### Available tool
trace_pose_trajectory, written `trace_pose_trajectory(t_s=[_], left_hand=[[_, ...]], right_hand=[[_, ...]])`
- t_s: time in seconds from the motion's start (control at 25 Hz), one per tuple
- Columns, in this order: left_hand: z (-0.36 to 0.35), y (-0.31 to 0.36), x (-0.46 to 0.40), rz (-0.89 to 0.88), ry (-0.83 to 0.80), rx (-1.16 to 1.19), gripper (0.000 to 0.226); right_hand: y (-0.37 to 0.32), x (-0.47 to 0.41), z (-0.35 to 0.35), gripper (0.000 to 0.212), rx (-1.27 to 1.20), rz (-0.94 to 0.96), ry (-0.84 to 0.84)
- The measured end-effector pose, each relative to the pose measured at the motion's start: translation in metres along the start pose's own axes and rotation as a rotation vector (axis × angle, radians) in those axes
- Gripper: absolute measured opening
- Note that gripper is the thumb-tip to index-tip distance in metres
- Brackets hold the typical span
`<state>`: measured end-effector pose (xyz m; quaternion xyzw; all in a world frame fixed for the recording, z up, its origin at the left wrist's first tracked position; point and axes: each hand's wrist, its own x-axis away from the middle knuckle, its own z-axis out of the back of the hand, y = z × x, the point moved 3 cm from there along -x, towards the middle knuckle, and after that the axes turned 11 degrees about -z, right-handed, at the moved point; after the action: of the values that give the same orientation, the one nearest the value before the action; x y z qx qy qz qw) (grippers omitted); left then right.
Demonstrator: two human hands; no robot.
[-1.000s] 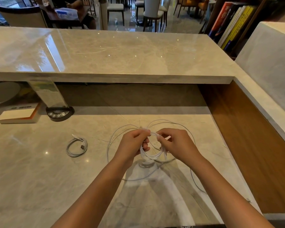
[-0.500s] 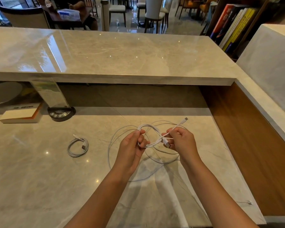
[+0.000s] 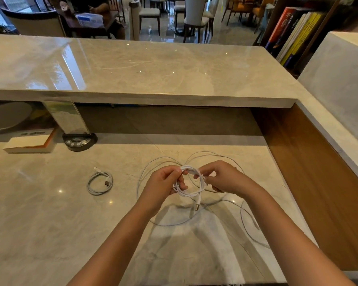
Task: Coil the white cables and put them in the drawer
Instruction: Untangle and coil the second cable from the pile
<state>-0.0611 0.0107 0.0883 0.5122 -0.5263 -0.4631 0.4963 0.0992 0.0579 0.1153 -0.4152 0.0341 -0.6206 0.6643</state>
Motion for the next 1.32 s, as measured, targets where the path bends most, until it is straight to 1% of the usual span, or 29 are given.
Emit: trace_pose_trajectory(t_s=[0.08, 0.12, 0.24, 0.32, 0.4, 0.44, 0.48, 0.52, 0.6, 0.64, 0.68, 0.76, 0.88, 0.96, 1.0, 1.12, 1.16, 1.24, 1.32], left_hand=[[0.005, -0.004, 0.003, 0.008, 0.110, -0.015, 0.009], [0.005, -0.005, 0.004, 0.031, 0.132, 0.010, 0.007], [0.003, -0.009, 0.007, 0.086, 0.111, 0.042, 0.008], [0.003, -0.011, 0.007, 0.104, 0.115, 0.044, 0.011], [0.002, -0.014, 0.008, 0.144, 0.117, 0.052, 0.013], [0.002, -0.016, 0.008, 0.170, 0.120, 0.085, 0.014], [0.002, -0.018, 0.009, 0.201, 0.132, 0.166, 0.015], [0.002, -0.021, 0.009, 0.239, 0.150, 0.303, 0.017], [0.001, -0.025, 0.009, 0.316, 0.172, 0.641, 0.024], [0.000, -0.026, 0.010, 0.350, 0.171, 0.769, 0.027], [-0.001, -0.027, 0.012, 0.377, 0.161, 0.854, 0.029], [-0.003, -0.029, 0.015, 0.378, 0.138, 0.925, 0.029], [-0.006, -0.029, 0.016, 0.328, 0.150, 1.008, 0.027], [-0.008, -0.030, 0.014, 0.324, 0.171, 1.093, 0.029], [-0.009, -0.031, 0.013, 0.318, 0.169, 1.099, 0.028], [-0.009, -0.034, 0.012, 0.288, 0.175, 0.963, 0.020], [-0.009, -0.036, 0.012, 0.282, 0.197, 0.916, 0.021], [-0.002, -0.041, 0.013, 0.267, 0.270, 0.879, 0.025], [0.008, -0.044, 0.013, 0.240, 0.354, 0.876, 0.027]], right_hand=[[0.001, 0.003, 0.000, 0.035, -0.142, 0.000, -0.117], [0.003, 0.003, -0.002, 0.035, -0.192, 0.002, -0.144], [0.004, -0.001, -0.010, 0.027, -0.294, -0.006, -0.104], [0.003, -0.001, -0.016, 0.019, -0.249, 0.017, 0.009], [0.001, 0.000, -0.019, 0.022, -0.097, 0.086, 0.207], [-0.003, 0.001, -0.019, 0.019, -0.020, 0.137, 0.291], [-0.006, 0.001, -0.021, 0.019, 0.046, 0.185, 0.346], [-0.007, 0.000, -0.023, 0.022, 0.112, 0.218, 0.387], [-0.008, -0.005, -0.029, 0.026, 0.257, 0.228, 0.458], [-0.007, -0.006, -0.030, 0.027, 0.302, 0.216, 0.487], [-0.006, -0.006, -0.031, 0.028, 0.311, 0.209, 0.510], [-0.005, -0.003, -0.032, 0.028, 0.234, 0.212, 0.530], [-0.005, -0.006, -0.030, 0.022, -0.051, 0.165, 0.460], [-0.004, -0.010, -0.029, 0.025, -0.168, 0.109, 0.449], [-0.004, -0.010, -0.030, 0.027, -0.199, 0.077, 0.456], [0.001, -0.013, -0.037, 0.031, -0.324, -0.020, 0.451], [0.003, -0.013, -0.039, 0.031, -0.367, -0.045, 0.427], [0.004, -0.015, -0.042, 0.025, -0.465, -0.067, 0.314], [0.001, -0.015, -0.045, 0.012, -0.617, -0.071, 0.149]])
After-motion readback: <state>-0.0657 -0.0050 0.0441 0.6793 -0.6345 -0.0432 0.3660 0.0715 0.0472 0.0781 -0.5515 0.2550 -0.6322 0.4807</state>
